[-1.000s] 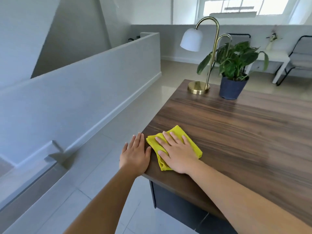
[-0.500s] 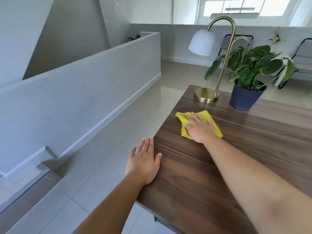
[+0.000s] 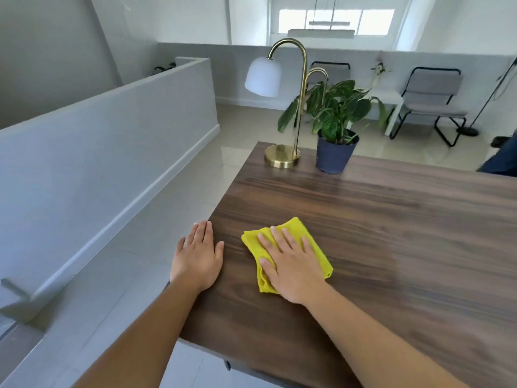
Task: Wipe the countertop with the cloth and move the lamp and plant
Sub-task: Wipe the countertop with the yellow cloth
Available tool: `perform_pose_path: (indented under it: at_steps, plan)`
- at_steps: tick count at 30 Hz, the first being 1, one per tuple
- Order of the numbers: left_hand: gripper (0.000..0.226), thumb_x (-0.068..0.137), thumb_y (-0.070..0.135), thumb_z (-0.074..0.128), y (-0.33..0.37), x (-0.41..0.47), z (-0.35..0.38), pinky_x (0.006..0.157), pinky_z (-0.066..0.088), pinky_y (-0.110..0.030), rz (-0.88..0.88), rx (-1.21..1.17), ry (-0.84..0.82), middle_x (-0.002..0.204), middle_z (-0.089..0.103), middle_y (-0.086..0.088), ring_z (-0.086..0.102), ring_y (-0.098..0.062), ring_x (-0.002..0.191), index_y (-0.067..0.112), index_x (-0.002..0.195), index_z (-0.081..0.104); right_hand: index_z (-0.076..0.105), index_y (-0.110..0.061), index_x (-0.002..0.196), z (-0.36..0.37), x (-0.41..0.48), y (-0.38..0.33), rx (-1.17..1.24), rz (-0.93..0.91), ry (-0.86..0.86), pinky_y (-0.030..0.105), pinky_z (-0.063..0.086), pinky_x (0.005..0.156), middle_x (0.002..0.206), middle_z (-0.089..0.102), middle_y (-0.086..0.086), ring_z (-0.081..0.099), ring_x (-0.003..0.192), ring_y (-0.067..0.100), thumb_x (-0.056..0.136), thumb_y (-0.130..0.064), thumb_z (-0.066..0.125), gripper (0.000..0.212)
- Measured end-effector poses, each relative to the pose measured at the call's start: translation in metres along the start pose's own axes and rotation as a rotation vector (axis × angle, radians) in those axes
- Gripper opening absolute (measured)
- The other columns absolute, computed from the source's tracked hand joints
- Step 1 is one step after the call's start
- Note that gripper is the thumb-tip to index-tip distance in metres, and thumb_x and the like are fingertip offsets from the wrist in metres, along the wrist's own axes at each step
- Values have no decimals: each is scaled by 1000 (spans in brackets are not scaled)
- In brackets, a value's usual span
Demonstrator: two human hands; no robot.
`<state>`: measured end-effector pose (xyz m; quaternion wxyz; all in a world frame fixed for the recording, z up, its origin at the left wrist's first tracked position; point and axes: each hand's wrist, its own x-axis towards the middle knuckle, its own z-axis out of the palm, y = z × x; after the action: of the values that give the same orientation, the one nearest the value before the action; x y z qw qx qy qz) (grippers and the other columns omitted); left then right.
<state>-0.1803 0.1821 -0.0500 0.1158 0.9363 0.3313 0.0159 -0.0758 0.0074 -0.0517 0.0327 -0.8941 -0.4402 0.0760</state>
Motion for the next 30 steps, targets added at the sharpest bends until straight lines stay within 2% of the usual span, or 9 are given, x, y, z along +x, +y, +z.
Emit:
perform_pose_path:
  at_steps: [3,6,9,13,15,19,22,25,30]
  plan:
    - [62,99,43,23,24,-6,4,121,6,-37,25,-12,38,162,2,0,-1,-15,149,16,152,6,0,-43,149,-1,-22,45,32,49,6,43,-1,118,161,-4,-15,-3,149,12,86,-60,-3,65]
    - [64,98,46,27,59,-19,13,121,4,-37,113,-46,36,162,0,4,-3,-12,149,19,152,8,3,-40,150,-11,-51,147,60,389,64,45,3,119,161,-3,-12,-1,149,13,98,-52,16,55]
    - [65,97,49,28,92,-36,21,121,3,-37,207,-53,16,162,-1,5,-4,-11,149,20,152,8,4,-39,151,-19,-113,247,69,737,64,49,7,119,162,-3,-8,1,149,16,98,-51,18,56]
    - [66,97,50,28,117,-52,29,121,4,-36,266,-43,-8,162,-1,5,-3,-11,149,20,152,9,3,-34,152,-22,-161,268,104,905,57,51,6,118,162,-5,-5,-1,149,20,98,-50,17,58]
    - [65,97,49,29,131,-57,32,121,5,-36,263,-57,-17,162,1,4,-1,-11,149,19,152,10,1,-34,152,-19,-156,227,104,821,38,52,4,118,162,-8,-3,-3,149,21,98,-52,16,59]
    - [63,98,45,28,165,-58,35,121,8,-37,261,-81,-30,162,4,2,2,-14,149,16,152,11,-1,-37,151,4,-153,100,29,302,34,49,-4,117,162,-7,-4,-6,149,20,87,-63,-9,69]
    - [61,99,43,27,191,-57,37,120,9,-39,267,-113,-42,162,6,1,3,-15,149,16,152,12,-2,-43,149,8,-177,89,69,123,1,45,-7,117,161,-6,-12,-8,149,15,75,-65,-20,79]
    - [63,99,46,26,209,-59,44,120,8,-39,299,-86,-76,162,6,1,3,-15,149,16,152,13,-1,-46,148,5,-215,170,63,370,96,43,-2,118,160,-6,-16,-6,149,11,83,-64,-10,68]
    - [66,97,52,23,215,-64,59,121,3,-41,309,14,-68,162,4,3,-1,-13,149,18,152,10,-2,-43,149,-4,-315,293,64,939,71,47,7,119,162,-4,-10,-1,149,15,97,-52,14,55]
